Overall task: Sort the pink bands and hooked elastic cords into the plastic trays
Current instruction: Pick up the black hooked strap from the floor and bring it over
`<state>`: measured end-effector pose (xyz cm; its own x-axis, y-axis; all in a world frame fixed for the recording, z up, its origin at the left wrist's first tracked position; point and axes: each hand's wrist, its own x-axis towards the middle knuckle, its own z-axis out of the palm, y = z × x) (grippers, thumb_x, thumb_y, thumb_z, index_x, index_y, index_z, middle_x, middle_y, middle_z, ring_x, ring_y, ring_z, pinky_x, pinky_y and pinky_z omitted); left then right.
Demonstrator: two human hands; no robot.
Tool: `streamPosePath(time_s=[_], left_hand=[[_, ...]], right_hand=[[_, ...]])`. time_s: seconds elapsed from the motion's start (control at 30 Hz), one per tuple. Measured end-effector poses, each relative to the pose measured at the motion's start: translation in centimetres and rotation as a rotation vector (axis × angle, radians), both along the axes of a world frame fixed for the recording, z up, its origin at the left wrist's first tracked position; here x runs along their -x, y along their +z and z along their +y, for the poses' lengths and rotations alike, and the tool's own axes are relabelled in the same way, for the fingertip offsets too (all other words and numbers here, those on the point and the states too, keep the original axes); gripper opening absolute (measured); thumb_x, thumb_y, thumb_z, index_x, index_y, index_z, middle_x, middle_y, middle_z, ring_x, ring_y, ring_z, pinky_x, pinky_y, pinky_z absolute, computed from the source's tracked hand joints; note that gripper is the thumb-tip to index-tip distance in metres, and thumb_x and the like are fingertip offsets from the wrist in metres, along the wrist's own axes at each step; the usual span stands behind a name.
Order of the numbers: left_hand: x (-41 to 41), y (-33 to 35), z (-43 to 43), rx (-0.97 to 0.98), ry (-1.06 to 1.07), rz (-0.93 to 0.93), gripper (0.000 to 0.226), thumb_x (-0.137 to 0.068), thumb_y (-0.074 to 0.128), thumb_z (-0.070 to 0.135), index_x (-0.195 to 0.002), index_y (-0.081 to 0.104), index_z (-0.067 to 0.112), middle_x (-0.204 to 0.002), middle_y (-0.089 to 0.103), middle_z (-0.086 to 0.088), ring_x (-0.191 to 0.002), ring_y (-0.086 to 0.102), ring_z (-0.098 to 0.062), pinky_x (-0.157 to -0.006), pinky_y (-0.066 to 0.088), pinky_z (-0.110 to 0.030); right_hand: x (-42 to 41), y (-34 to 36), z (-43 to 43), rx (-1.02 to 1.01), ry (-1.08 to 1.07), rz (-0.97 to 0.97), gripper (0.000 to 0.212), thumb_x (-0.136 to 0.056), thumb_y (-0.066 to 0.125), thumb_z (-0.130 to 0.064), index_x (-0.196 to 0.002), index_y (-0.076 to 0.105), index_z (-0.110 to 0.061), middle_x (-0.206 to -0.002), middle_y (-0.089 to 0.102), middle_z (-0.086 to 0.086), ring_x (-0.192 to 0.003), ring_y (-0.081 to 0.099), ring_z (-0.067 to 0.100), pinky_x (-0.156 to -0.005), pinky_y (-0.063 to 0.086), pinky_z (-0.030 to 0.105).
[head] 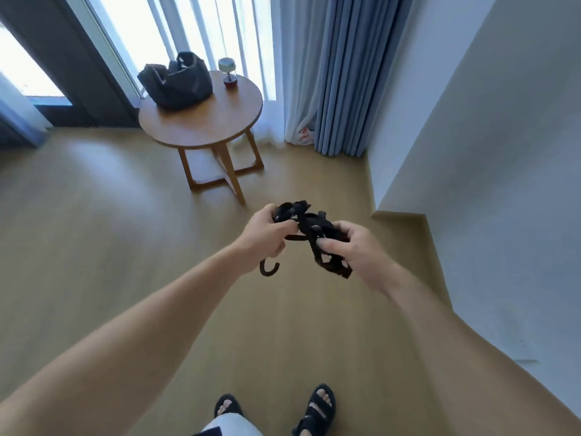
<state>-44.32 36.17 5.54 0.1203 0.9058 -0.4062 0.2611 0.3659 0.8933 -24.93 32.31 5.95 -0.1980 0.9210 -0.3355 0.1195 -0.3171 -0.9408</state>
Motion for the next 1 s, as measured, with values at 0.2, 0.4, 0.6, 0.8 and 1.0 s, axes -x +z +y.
streamPosePath(time_s=[0.2,0.4,0.6,0.8,1.0], left_hand=[[-0.5,3.7,-0.1,-0.076,-0.054,0.012,0.007,-0.085,0.058,0.012,-0.089,0.062,0.008,-0.048,0.042,0.004,-0.039,0.036,-0.015,-0.038,0.027,-0.023],[0.9,6.8,2.3,-0.124,-0.08,-0.061,0.014,-0.086,0.056,0.012,-0.096,0.065,0.009,-0.045,0.033,0.004,-0.036,0.033,-0.017,-0.038,0.025,-0.023],[3.1,8.4,4.0,-0.108,-0.063,-0.145,0.011,-0.085,0.053,0.016,-0.088,0.056,0.006,-0.045,0.035,0.002,-0.036,0.037,-0.017,-0.036,0.026,-0.022],[5.6,6.8,4.6,-0.057,-0.135,0.037,0.009,-0.082,0.053,0.017,-0.084,0.055,0.008,-0.052,0.045,-0.002,-0.036,0.05,-0.018,-0.037,0.033,-0.022],[1.3,5.6,-0.8,0.111,-0.614,0.072,0.021,-0.086,0.066,0.014,-0.101,0.061,0.0,-0.061,0.067,-0.009,-0.057,0.069,-0.029,-0.045,0.048,-0.028]], right_hand=[[-1.0,4.1,-1.9,-0.1,-0.198,-0.065,0.017,-0.093,0.067,-0.026,-0.099,0.066,-0.011,-0.073,0.065,0.005,-0.068,0.061,0.022,-0.067,0.056,0.041],[-1.6,6.1,-5.1,-0.17,-0.132,-0.196,0.054,-0.069,0.076,-0.065,-0.101,0.069,-0.022,-0.065,0.065,-0.016,-0.057,0.058,-0.001,-0.054,0.044,0.012],[-1.0,6.5,-7.9,-0.058,-0.076,-0.658,0.031,-0.07,0.08,-0.043,-0.094,0.068,-0.029,-0.083,0.069,-0.006,-0.074,0.066,0.009,-0.07,0.056,0.029],[-1.9,7.7,-13.0,-0.08,-0.616,-0.503,0.024,-0.089,0.07,-0.029,-0.073,0.059,-0.014,-0.052,0.058,-0.005,-0.042,0.049,0.008,-0.045,0.041,0.018],[-0.1,10.0,-17.2,-0.112,-0.842,-0.336,0.021,-0.091,0.066,-0.025,-0.087,0.066,-0.005,-0.067,0.071,0.004,-0.046,0.054,0.012,-0.049,0.046,0.022]])
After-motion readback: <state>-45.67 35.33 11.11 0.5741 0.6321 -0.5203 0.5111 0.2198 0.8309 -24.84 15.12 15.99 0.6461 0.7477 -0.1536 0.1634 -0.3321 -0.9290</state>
